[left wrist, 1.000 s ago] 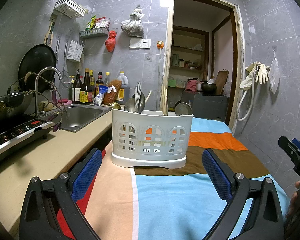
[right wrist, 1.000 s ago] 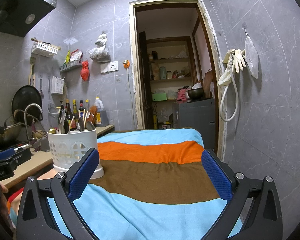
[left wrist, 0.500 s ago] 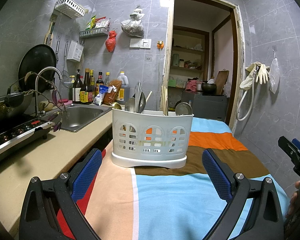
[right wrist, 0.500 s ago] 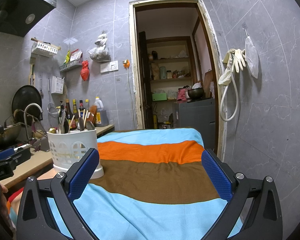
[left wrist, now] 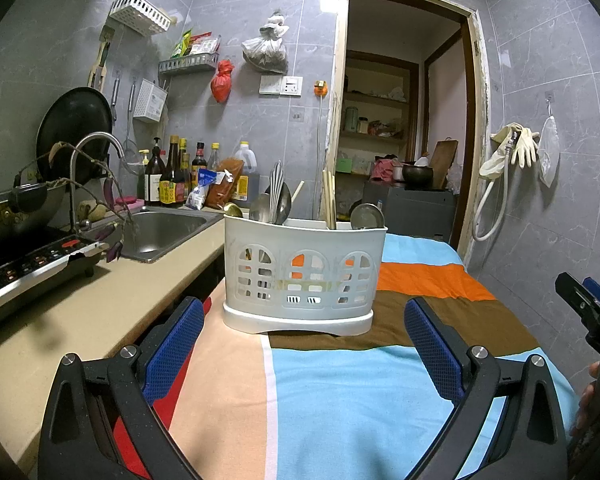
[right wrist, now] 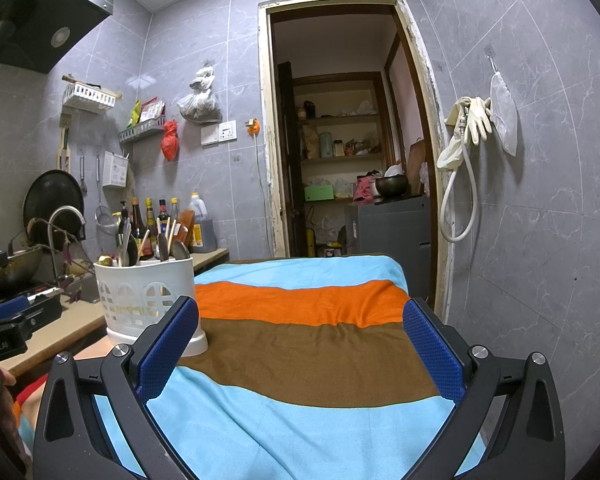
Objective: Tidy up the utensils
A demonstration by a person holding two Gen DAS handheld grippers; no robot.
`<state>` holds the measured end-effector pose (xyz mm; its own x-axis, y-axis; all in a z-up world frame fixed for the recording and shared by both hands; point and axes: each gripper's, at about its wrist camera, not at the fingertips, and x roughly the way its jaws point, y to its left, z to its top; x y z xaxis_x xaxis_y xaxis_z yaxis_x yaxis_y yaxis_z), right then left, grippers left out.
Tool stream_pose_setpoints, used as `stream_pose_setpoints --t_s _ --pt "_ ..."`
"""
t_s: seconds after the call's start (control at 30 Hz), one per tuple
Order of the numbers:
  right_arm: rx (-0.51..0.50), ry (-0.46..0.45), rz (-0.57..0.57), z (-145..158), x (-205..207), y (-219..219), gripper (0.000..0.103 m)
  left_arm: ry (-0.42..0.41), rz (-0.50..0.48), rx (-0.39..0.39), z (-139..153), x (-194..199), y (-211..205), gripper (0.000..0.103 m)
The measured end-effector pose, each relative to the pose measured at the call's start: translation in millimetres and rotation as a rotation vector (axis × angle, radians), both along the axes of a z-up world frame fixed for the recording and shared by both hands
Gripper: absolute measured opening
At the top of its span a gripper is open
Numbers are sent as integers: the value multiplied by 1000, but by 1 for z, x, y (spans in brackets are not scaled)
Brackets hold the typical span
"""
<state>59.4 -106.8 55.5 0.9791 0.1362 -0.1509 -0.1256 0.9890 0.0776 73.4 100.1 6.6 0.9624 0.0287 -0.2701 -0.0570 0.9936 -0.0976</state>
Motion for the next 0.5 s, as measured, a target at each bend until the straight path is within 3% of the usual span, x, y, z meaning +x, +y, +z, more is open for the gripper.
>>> stream_pose_setpoints --t_s 0.5 --pt "-1 0 -1 1 0 1 103 -4 7 0 0 0 1 98"
